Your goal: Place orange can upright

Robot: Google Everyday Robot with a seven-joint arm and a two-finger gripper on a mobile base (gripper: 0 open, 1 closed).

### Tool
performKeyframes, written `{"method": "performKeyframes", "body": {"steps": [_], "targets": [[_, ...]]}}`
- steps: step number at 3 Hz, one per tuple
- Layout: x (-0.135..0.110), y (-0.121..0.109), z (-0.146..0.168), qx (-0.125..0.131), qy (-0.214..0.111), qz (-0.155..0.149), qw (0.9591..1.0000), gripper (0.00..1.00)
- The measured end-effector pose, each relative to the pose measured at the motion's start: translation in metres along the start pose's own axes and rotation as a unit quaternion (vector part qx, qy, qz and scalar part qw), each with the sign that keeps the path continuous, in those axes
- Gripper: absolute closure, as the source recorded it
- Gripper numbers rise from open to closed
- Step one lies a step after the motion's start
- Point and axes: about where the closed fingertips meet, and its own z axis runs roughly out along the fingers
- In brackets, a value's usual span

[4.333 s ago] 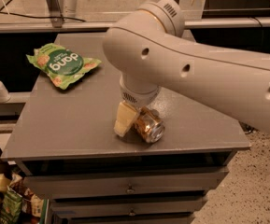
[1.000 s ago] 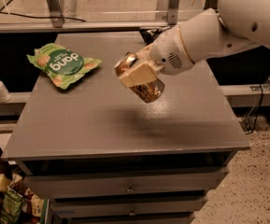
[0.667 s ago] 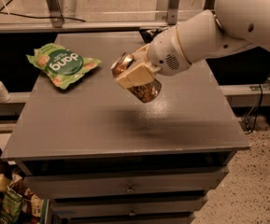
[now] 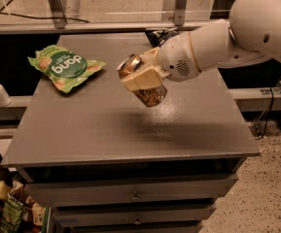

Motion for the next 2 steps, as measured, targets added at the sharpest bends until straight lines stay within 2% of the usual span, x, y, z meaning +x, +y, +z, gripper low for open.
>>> {"method": "performKeyframes", "body": {"steps": [1, 2], "targets": [[0.003, -0.009, -0.004, -0.005, -0.075, 0.002, 0.9971, 1.00], [0.007, -0.016, -0.016, -0.011, -0.137, -0.006, 0.9904, 1.00]]}}
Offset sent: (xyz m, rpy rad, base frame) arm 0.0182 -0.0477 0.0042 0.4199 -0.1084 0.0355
